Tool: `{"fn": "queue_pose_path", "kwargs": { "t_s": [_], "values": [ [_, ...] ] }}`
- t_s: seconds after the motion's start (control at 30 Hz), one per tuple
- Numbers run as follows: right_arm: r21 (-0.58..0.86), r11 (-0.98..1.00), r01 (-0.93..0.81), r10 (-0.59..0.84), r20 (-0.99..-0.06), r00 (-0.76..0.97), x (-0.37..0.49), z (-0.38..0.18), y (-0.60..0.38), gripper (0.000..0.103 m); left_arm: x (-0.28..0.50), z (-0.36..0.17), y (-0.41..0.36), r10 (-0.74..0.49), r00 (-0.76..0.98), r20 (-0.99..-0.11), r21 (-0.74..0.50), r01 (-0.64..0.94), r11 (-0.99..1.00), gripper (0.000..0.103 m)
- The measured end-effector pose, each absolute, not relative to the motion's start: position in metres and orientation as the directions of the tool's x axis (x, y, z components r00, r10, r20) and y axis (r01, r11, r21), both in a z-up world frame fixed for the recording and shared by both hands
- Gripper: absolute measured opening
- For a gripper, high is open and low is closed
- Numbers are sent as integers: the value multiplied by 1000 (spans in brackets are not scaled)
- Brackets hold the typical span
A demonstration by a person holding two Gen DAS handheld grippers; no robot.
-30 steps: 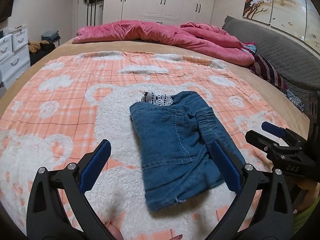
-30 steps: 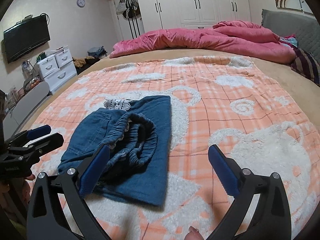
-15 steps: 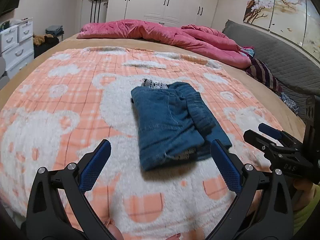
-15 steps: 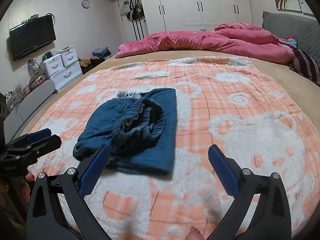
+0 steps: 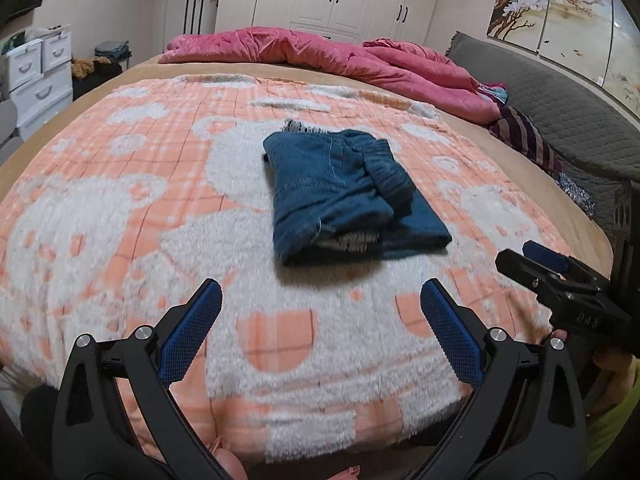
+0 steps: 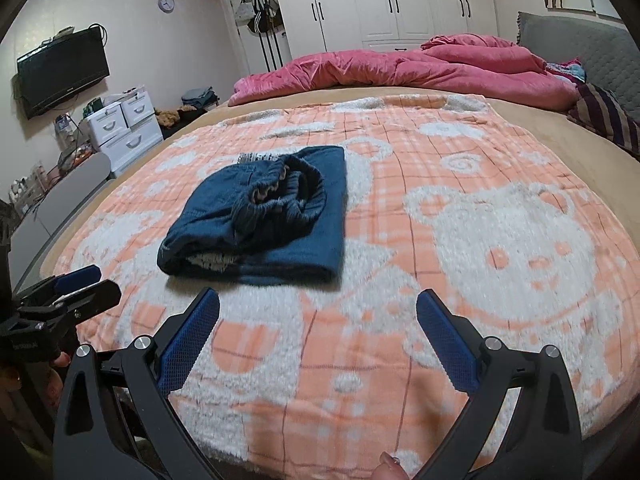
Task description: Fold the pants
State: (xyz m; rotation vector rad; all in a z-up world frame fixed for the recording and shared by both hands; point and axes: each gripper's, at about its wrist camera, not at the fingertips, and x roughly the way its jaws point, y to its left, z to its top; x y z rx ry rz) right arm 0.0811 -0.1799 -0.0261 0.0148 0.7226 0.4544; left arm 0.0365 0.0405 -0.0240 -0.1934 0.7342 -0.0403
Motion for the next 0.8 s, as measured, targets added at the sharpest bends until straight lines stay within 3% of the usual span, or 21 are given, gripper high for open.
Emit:
{"fn": "queue_pose_path", "kwargs": {
  "t_s": [0.8],
  "values": [
    [132,895,-426,398,-667,629,34,-44,-178,98,4,-50,35,-78,711,-699,-162,-51,985,93]
  ]
}}
